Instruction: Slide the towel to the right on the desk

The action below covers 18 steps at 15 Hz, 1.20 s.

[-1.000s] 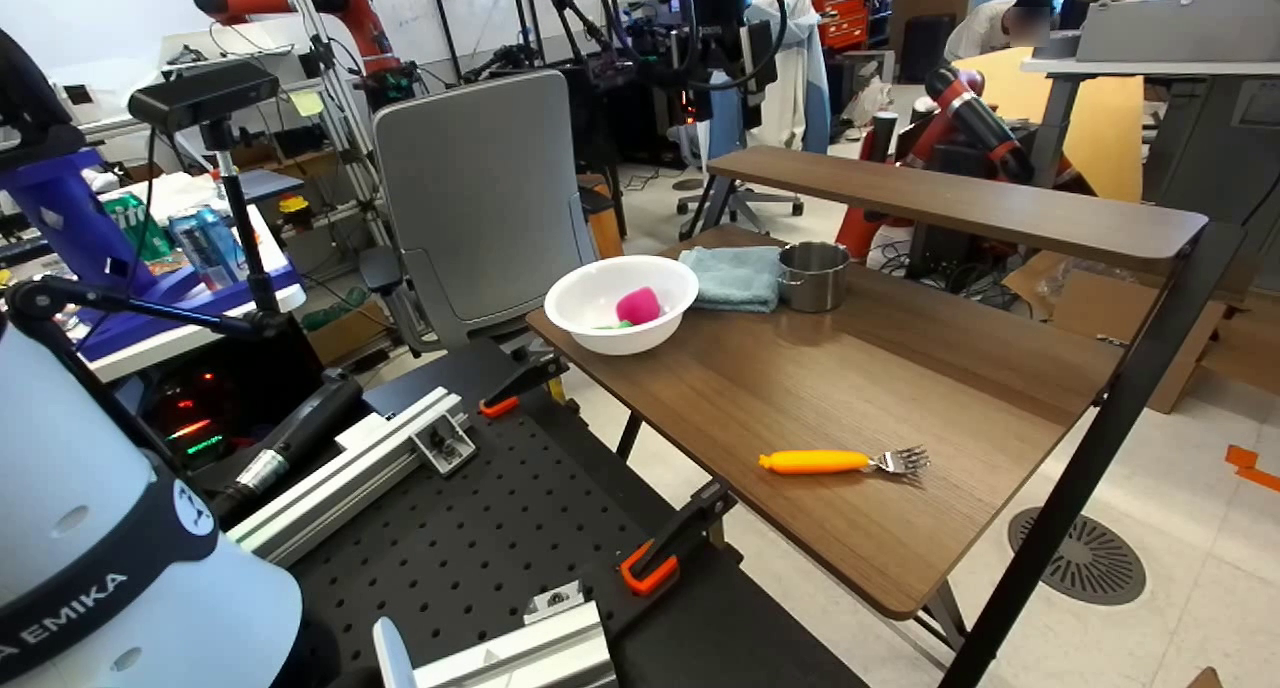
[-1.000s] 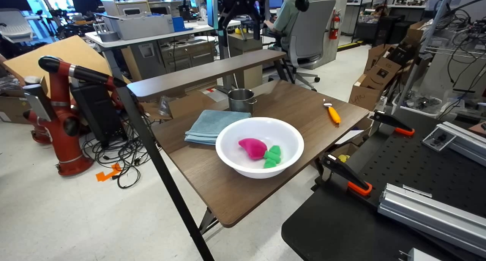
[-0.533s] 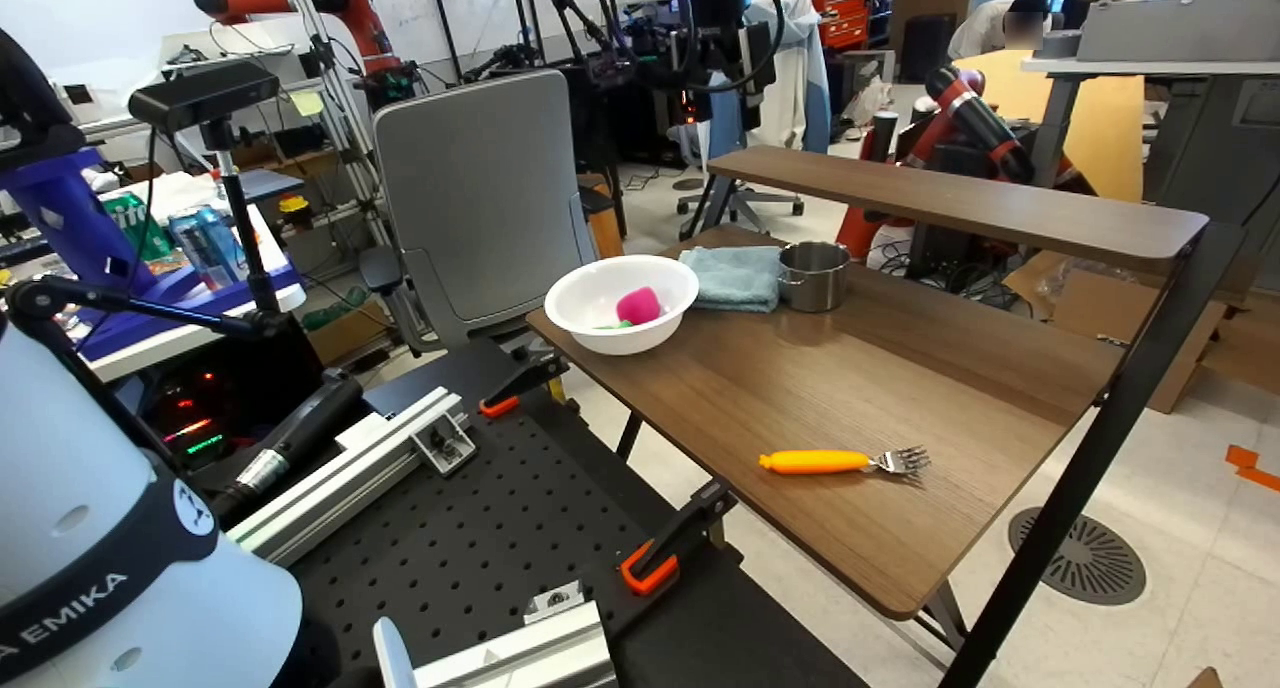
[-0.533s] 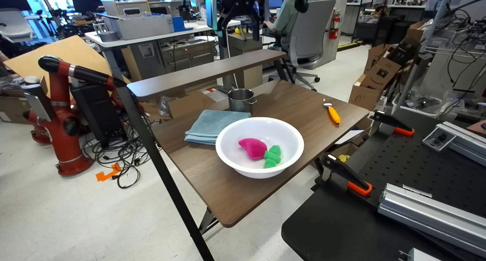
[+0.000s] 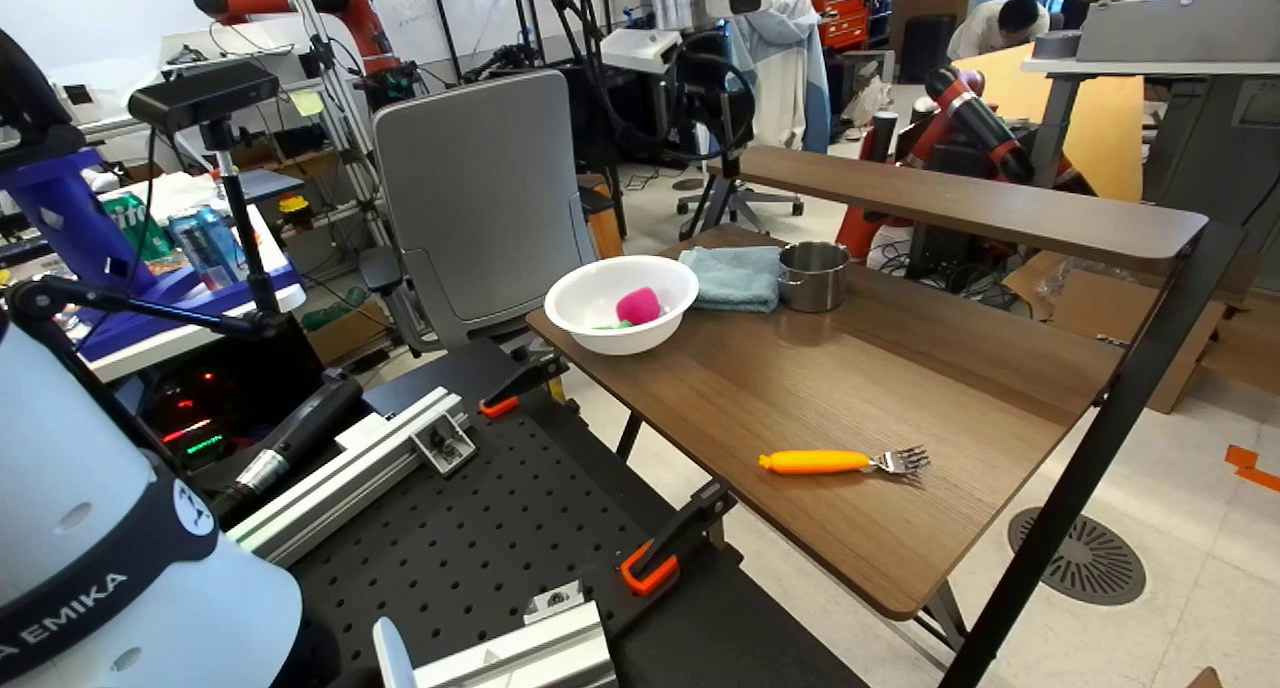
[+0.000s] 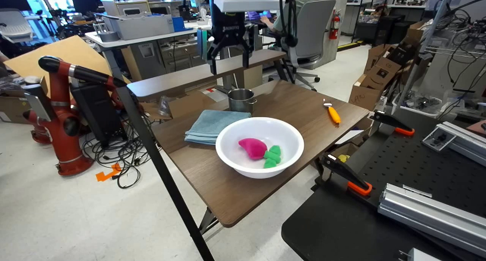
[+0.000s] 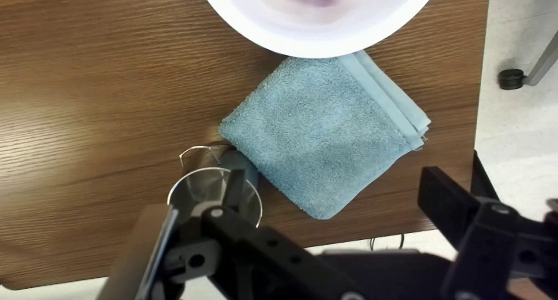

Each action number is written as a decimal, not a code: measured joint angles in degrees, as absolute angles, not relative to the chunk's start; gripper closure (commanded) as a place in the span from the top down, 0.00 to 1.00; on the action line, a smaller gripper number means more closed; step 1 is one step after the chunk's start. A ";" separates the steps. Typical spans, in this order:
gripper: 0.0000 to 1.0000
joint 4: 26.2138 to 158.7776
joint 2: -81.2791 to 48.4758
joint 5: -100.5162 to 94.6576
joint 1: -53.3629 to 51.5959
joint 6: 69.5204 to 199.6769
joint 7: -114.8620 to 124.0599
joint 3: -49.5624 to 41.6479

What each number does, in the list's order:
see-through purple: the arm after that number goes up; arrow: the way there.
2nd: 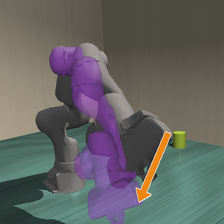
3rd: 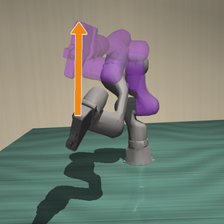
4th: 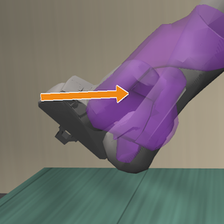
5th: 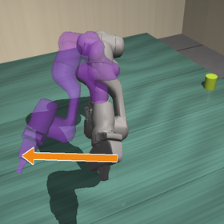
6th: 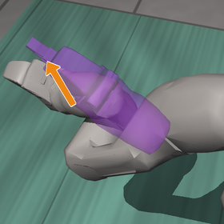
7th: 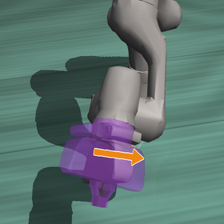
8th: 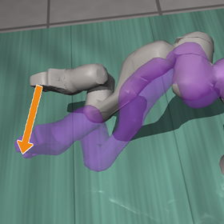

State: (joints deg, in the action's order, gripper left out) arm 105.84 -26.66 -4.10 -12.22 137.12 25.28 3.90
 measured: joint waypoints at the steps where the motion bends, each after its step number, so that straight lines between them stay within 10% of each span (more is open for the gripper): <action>1: 1.00 105.76 -27.75 -4.02 -12.44 138.51 25.34 3.90; 18: 1.00 87.70 -48.21 0.28 -14.54 142.80 26.49 3.02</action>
